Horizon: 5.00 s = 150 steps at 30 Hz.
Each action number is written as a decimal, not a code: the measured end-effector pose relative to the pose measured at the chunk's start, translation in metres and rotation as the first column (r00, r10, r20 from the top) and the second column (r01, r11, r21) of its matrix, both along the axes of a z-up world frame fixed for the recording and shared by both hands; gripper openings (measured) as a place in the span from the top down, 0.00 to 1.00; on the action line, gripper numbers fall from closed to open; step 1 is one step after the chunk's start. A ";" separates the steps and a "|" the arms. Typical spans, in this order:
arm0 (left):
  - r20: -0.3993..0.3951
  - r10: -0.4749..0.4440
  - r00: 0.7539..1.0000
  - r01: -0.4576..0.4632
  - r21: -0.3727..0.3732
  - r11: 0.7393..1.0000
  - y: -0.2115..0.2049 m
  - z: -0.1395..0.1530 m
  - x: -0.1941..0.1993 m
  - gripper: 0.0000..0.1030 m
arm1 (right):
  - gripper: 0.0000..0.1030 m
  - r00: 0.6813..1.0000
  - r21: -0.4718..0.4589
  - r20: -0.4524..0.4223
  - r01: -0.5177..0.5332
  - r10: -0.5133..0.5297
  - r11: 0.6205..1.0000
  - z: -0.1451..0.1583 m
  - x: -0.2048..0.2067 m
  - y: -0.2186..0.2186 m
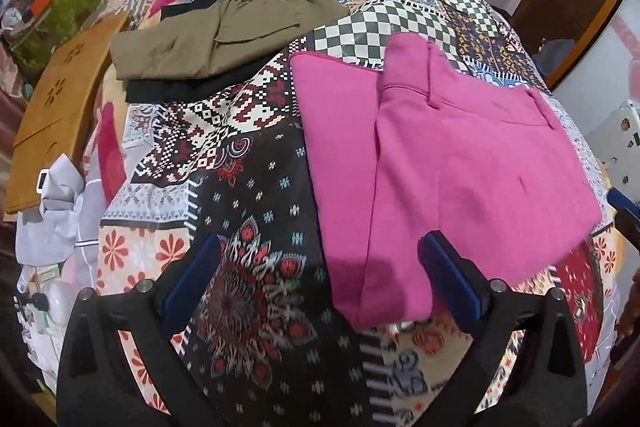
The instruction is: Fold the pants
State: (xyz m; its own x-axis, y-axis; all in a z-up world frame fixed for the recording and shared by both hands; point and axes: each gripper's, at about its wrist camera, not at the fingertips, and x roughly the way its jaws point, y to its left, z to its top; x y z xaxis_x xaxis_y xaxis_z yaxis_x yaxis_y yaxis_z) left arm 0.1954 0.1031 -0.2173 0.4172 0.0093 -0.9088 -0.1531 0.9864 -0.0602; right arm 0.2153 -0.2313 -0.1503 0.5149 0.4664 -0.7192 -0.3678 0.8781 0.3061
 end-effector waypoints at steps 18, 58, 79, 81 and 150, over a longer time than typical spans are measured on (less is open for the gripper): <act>0.041 -0.017 0.999 0.016 0.037 0.999 -0.002 -0.007 -0.021 0.07 | 0.57 0.995 -0.034 -0.033 -0.096 0.095 0.995 -0.028 0.008 0.027; 0.105 -0.136 0.985 0.123 0.124 0.985 -0.039 0.001 0.092 0.40 | 0.62 0.977 -0.207 0.016 -0.204 0.212 0.957 -0.023 0.097 0.073; 0.129 -0.101 0.986 0.088 0.107 0.990 -0.016 0.036 0.045 0.11 | 0.33 0.987 -0.173 0.015 -0.158 0.163 0.972 0.005 0.065 0.041; 0.058 -0.093 0.994 0.090 0.059 0.994 -0.011 0.022 0.043 0.11 | 0.31 0.989 -0.171 0.000 -0.148 0.150 0.974 0.000 0.061 0.041; 0.263 0.153 0.953 -0.216 0.232 0.948 0.194 0.028 0.185 0.88 | 0.90 0.937 -0.221 0.197 -0.245 0.290 0.944 0.019 0.196 0.317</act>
State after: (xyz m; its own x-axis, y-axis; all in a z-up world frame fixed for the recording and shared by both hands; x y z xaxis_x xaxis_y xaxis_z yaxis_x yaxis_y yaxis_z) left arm 0.3801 0.2972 -0.1889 0.5894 0.3254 -0.7394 -0.3464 0.9287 0.1325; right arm 0.4110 0.0854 -0.1312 0.5478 0.4754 -0.6884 -0.6365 0.7709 0.0259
